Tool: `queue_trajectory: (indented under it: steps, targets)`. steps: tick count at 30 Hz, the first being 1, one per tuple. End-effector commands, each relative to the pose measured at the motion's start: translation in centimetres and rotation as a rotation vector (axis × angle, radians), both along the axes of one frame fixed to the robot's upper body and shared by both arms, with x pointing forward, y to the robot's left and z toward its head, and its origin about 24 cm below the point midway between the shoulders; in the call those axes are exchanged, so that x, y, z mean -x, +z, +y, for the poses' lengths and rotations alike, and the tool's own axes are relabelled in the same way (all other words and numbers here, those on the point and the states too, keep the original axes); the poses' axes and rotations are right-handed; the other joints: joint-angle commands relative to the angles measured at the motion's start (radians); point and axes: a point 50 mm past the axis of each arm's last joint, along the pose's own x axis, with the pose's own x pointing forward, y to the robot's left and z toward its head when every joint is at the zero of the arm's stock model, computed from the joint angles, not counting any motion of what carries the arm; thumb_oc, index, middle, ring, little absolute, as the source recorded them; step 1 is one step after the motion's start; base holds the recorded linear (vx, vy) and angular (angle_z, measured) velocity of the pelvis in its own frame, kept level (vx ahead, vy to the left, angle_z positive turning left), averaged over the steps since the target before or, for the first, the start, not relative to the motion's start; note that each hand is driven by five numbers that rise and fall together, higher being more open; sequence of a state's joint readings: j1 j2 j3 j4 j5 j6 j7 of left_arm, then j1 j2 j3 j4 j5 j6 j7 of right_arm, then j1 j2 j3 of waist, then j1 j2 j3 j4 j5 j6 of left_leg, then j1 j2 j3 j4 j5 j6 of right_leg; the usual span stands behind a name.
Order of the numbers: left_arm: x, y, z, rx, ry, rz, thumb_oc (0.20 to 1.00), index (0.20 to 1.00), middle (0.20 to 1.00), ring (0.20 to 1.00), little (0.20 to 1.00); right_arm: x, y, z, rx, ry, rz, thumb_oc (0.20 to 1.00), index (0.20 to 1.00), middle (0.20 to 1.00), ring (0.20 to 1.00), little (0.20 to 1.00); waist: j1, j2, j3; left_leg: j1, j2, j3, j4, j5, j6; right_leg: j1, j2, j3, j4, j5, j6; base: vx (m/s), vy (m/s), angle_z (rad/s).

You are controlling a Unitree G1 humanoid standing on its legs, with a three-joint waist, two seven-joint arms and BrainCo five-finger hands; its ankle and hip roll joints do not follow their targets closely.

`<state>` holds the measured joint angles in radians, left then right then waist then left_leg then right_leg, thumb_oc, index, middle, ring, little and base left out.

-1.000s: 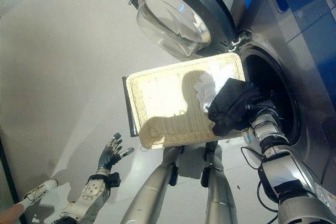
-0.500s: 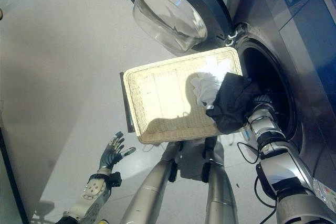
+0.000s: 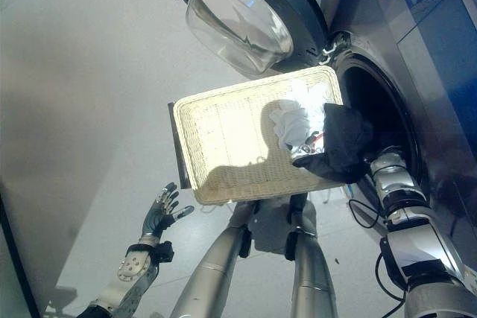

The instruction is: Put the clothes into the washing machine.

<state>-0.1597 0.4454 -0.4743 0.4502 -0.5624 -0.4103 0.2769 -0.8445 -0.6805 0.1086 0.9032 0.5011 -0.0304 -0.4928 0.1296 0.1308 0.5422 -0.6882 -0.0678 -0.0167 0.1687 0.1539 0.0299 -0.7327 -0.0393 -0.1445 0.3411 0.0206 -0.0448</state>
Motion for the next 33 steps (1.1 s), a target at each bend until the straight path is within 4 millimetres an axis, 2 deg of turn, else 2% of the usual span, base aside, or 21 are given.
queue_trajectory:
  steps: [1,2,3,4,5,6,7,10,13,14,17,19,20,21,22,28,33]
  targets:
    - [1.7,-0.6,1.1,0.004,0.05,-0.007,1.0,1.0,1.0,1.0,1.0,3.0,3.1,-3.6,-0.336,-0.092,-0.494,0.2,0.2,0.2,0.2,0.2,-0.056,0.022,-0.022,0.056,-0.028,-0.005,-0.029,-0.017,0.019,0.053,0.056,0.032,0.009,0.018,0.033,0.0,-0.007,-0.04]
    - [1.7,-0.6,1.2,0.002,0.053,-0.006,1.0,1.0,1.0,1.0,1.0,3.5,3.1,-3.9,-0.488,-0.091,-0.64,0.2,0.2,0.2,0.2,0.2,-0.059,0.021,-0.022,0.06,-0.029,-0.006,-0.03,-0.019,0.019,0.057,0.056,0.033,0.01,0.016,0.034,0.0,-0.003,-0.06]
    - [1.7,-0.8,1.3,0.001,0.058,-0.001,1.0,1.0,1.0,1.0,1.0,4.2,2.3,-4.3,-0.715,-0.096,-0.846,0.2,0.2,0.2,0.2,0.2,-0.066,0.021,-0.022,0.068,-0.029,-0.004,-0.03,-0.025,0.018,0.064,0.055,0.036,0.014,0.01,0.036,-0.01,-0.003,-0.05]
    - [1.7,-0.9,1.3,-0.001,0.058,0.0,1.0,1.0,1.0,1.0,1.0,4.5,1.8,-4.6,-0.822,-0.091,-0.938,0.2,0.2,0.2,0.2,0.2,-0.067,0.02,-0.022,0.071,-0.029,-0.003,-0.03,-0.026,0.018,0.066,0.054,0.036,0.014,0.01,0.037,0.0,0.0,0.0]
    - [1.6,-1.0,1.2,-0.005,0.06,0.003,1.0,1.0,1.0,1.0,1.0,4.8,-0.3,-4.9,-1.114,-0.106,-1.165,0.2,0.2,0.2,0.2,0.2,-0.072,0.019,-0.022,0.077,-0.031,-0.002,-0.032,-0.028,0.018,0.075,0.053,0.036,0.011,0.01,0.039,-0.02,-0.017,0.04]
    - [1.6,-1.1,1.1,-0.005,0.06,0.003,1.0,1.0,1.0,1.0,1.0,4.8,-1.0,-4.9,-1.218,-0.122,-1.242,0.2,0.2,0.2,0.2,0.2,-0.074,0.019,-0.022,0.078,-0.031,-0.001,-0.034,-0.027,0.017,0.076,0.052,0.035,0.01,0.011,0.04,-0.03,-0.038,0.09]
    - [1.2,-1.0,0.4,-0.018,0.046,0.003,1.0,1.0,1.0,1.0,1.0,5.1,-1.2,-4.7,-1.32,-0.203,-1.396,0.2,0.2,0.2,0.2,0.2,-0.077,0.023,-0.022,0.089,-0.033,0.0,-0.045,-0.024,0.021,0.086,0.049,0.036,0.0,0.019,0.043,-0.03,-0.03,0.12]
    - [1.1,-0.8,0.0,-0.021,0.033,0.0,1.0,1.0,1.0,1.0,1.0,6.0,0.9,-4.4,-1.405,-0.36,-1.559,0.2,0.2,0.2,0.2,0.2,-0.08,0.032,-0.022,0.104,-0.03,0.001,-0.054,-0.02,0.019,0.098,0.051,0.041,-0.003,0.02,0.043,-0.01,-0.004,0.04]
    - [1.0,-0.7,-0.4,-0.014,0.025,-0.005,1.0,1.0,1.0,1.0,1.0,6.9,1.5,-4.7,-1.441,-0.496,-1.641,0.2,0.2,0.2,0.2,0.2,-0.08,0.039,-0.022,0.111,-0.028,0.004,-0.064,-0.007,0.016,0.107,0.051,0.041,-0.01,0.026,0.039,-0.02,0.03,-0.08]
    - [1.0,-0.6,-0.3,-0.011,0.024,-0.002,1.0,1.0,1.0,1.0,1.0,7.7,0.9,-5.2,-1.456,-0.607,-1.652,0.2,0.2,0.2,0.2,0.2,-0.084,0.04,-0.022,0.124,-0.032,0.003,-0.064,-0.015,0.016,0.119,0.05,0.042,-0.007,0.014,0.039,0.0,0.0,0.0]
    - [1.0,-0.5,-0.4,-0.006,0.019,0.001,1.0,1.0,1.0,1.0,1.0,8.4,-0.1,-5.7,-1.484,-0.739,-1.633,0.2,0.2,0.2,0.2,0.2,-0.084,0.044,-0.022,0.12,-0.035,0.005,-0.061,-0.003,0.017,0.12,0.048,0.038,-0.015,0.027,0.035,0.0,0.008,0.02]
    - [1.1,-0.7,-0.4,-0.007,0.008,0.011,1.0,1.0,1.0,1.0,1.0,8.6,-1.3,-6.3,-1.518,-0.861,-1.53,0.2,0.2,0.2,0.2,0.2,-0.076,0.048,-0.022,0.122,-0.041,0.002,-0.055,-0.003,0.018,0.131,0.044,0.033,-0.02,0.026,0.033,0.0,0.0,0.0]
    - [1.1,-0.7,-0.4,-0.007,0.006,0.012,1.0,1.0,1.0,1.0,1.0,8.6,-1.4,-6.3,-1.52,-0.869,-1.518,0.263,0.263,0.263,0.263,0.263,-0.075,0.049,-0.022,0.122,-0.041,0.002,-0.054,-0.003,0.018,0.132,0.044,0.032,-0.021,0.026,0.033,0.0,0.0,0.0]
    - [1.0,-0.7,-0.5,-0.008,0.0,0.012,1.0,1.0,1.0,1.0,1.0,8.3,-1.7,-6.2,-1.526,-0.873,-1.475,0.821,0.821,0.821,0.821,0.821,-0.071,0.05,-0.022,0.121,-0.042,0.002,-0.053,-0.001,0.019,0.135,0.042,0.03,-0.023,0.026,0.032,0.01,-0.017,-0.04]
    - [1.0,-0.7,-0.6,-0.008,-0.001,0.013,1.0,1.0,1.0,1.0,1.0,8.1,-1.7,-6.2,-1.528,-0.864,-1.464,1.0,1.0,1.0,1.0,1.0,-0.07,0.05,-0.022,0.12,-0.043,0.002,-0.052,-0.001,0.019,0.135,0.041,0.029,-0.024,0.026,0.032,0.01,-0.036,-0.08]
    - [0.4,0.0,-1.2,-0.021,-0.032,-0.001,1.0,1.0,1.0,1.0,1.0,5.3,-4.0,-3.9,-1.55,-0.679,-1.238,1.0,1.0,1.0,1.0,1.0,-0.053,0.049,-0.022,0.107,-0.051,0.004,-0.041,-0.01,0.025,0.137,0.037,0.016,-0.021,0.013,0.033,0.01,-0.038,-0.04]
    - [-0.1,0.3,-2.1,-0.02,-0.048,-0.009,1.0,1.0,1.0,1.0,1.0,4.1,-4.5,-3.0,-1.506,-0.553,-1.201,1.0,1.0,1.0,1.0,1.0,-0.047,0.057,-0.022,0.097,-0.054,0.007,-0.042,-0.002,0.027,0.13,0.034,0.01,-0.022,0.02,0.031,-0.01,0.001,-0.01]
